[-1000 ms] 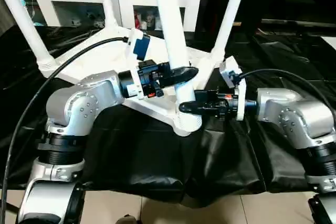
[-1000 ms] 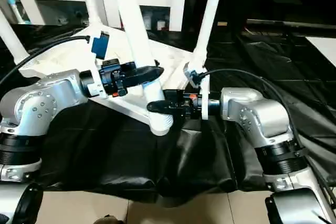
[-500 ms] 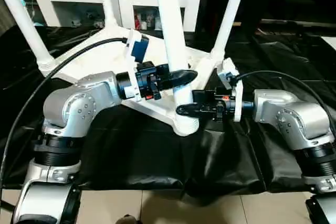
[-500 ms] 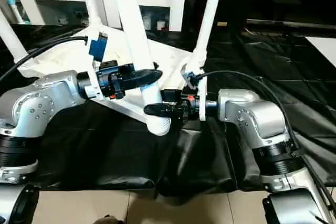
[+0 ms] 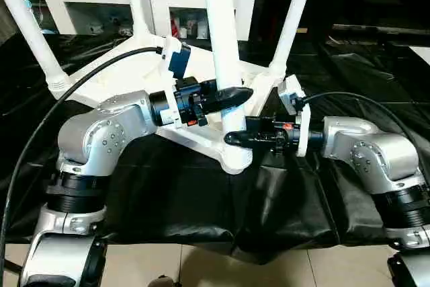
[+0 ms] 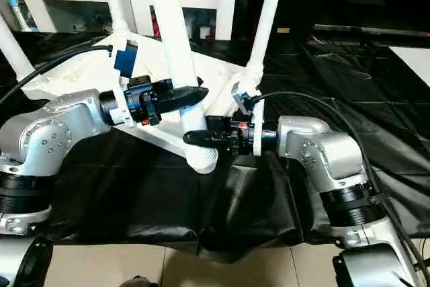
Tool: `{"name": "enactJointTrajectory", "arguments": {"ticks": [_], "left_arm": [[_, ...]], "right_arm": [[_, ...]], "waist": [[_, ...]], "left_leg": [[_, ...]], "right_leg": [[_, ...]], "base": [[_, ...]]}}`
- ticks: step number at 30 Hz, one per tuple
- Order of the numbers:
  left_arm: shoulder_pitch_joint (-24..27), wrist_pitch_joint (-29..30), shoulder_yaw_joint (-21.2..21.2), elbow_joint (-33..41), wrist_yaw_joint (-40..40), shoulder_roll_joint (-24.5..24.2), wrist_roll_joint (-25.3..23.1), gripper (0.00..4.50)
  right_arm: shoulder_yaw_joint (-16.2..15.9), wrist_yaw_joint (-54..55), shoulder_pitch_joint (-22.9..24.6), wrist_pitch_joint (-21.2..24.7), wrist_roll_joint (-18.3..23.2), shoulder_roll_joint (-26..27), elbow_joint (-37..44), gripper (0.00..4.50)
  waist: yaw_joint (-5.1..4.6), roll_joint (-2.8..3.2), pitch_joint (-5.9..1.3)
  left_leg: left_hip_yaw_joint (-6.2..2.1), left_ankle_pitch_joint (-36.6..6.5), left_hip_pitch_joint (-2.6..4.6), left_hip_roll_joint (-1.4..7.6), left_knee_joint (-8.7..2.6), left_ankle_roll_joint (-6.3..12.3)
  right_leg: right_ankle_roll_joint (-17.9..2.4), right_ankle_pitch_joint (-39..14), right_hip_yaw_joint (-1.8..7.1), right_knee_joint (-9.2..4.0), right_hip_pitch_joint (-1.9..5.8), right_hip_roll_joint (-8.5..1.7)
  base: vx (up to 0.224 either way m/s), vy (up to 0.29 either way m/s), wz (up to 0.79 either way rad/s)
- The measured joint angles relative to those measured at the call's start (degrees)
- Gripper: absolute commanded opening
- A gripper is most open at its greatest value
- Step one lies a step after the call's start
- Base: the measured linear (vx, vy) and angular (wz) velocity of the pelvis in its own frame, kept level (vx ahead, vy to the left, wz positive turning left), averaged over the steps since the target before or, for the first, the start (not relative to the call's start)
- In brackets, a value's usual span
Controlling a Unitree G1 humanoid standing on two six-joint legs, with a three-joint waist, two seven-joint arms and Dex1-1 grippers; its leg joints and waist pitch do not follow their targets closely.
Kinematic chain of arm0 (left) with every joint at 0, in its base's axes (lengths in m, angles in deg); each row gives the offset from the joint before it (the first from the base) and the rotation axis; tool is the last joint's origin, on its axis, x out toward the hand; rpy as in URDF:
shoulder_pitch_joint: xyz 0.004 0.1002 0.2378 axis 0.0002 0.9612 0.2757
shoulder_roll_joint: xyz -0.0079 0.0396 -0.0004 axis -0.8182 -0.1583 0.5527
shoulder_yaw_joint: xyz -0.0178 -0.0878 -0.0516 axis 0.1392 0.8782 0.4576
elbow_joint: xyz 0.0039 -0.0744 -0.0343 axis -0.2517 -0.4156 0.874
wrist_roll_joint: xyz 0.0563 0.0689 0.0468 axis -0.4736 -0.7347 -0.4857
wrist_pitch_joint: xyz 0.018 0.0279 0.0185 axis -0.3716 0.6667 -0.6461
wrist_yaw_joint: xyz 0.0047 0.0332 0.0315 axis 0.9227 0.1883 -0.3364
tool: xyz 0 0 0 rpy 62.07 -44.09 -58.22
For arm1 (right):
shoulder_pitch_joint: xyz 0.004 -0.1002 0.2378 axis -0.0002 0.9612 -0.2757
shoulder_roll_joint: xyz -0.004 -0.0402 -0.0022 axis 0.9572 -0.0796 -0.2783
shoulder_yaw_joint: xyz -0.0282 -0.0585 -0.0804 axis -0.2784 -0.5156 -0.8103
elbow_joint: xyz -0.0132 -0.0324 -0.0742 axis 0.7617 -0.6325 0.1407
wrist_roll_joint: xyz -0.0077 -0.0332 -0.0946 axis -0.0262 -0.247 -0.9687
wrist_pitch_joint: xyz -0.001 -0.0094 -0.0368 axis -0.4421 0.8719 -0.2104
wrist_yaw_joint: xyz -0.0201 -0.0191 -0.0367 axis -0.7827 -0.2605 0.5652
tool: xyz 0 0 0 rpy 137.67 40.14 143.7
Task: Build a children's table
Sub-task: Pick table leg
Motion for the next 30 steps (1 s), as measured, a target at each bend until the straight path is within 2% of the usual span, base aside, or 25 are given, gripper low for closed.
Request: {"name": "enactJointTrajectory", "arguments": {"ticks": [5,8,11,13,20,22,30], "left_arm": [[-1.93,-2.91,2.61,-2.08,-5.63,2.73,-0.81,3.04],[-2.79,-4.49,4.27,-2.28,-8.83,3.93,-1.44,3.04],[-2.8,-4.6,5.41,-2.78,-11.33,6.02,-1.59,3.04],[-2.8,-4.89,5.16,-2.79,-12.62,6.98,-1.94,3.04],[-2.92,-9.06,1.63,-5.46,-20.78,9.28,-9.79,3.04],[-3.1,-9.38,1.47,-6.19,-22.0,9.29,-11.02,2.76],[-5.23,-11.78,1.97,-7.27,-23.74,9.54,-12.2,2.09]], "right_arm": [[0.65,8.55,-1.21,-5.48,-5.01,2.79,-2.81,1.89],[0.99,12.76,-1.1,-7.44,-8.37,3.37,-4.7,1.88],[1.12,16.57,-0.82,-8.87,-9.65,6.3,-4.7,1.88],[0.99,18.34,-0.68,-9.74,-10.69,7.46,-4.69,1.88],[0.27,22.29,-0.59,-11.14,-12.53,10.88,-4.59,1.88],[0.27,22.77,-0.58,-11.16,-12.88,11.07,-4.63,1.88],[0.39,23.94,-0.59,-11.82,-13.52,11.97,-4.67,1.88]], "waist": [[-0.06,0.0,0.0],[-0.06,0.0,0.0],[-0.17,0.0,0.0],[-0.13,0.0,0.0],[-0.11,0.0,0.0],[-0.12,-0.01,0.0],[-0.15,0.0,0.0]], "left_leg": [[-0.01,0.0,0.0,0.0,0.02,-0.01],[-0.01,0.0,0.0,0.0,0.01,-0.01],[-0.01,0.0,-0.02,0.0,-0.01,-0.01],[-0.01,0.0,-0.02,0.0,-0.01,0.0],[-0.01,0.0,-0.02,0.0,0.01,-0.01],[-0.01,0.0,-0.02,0.0,0.0,-0.01],[-0.01,0.0,-0.02,0.0,-0.02,-0.01]], "right_leg": [[0.01,0.02,0.0,0.0,0.0,0.0],[0.01,0.02,0.0,-0.01,0.0,0.0],[0.02,0.02,-0.01,-0.02,-0.01,0.0],[0.02,0.02,-0.01,-0.02,-0.02,0.0],[0.07,0.05,0.01,-0.03,-0.01,0.0],[0.08,0.06,0.0,-0.03,-0.01,0.0],[0.08,0.05,0.0,-0.06,-0.01,0.0]], "base": [[0.0,0.0,0.0],[0.0,0.0,0.0],[0.0,0.0,0.0],[0.0,0.0,0.0],[0.0,0.0,0.0],[0.0,0.0,0.0],[0.0,0.0,0.0]]}}
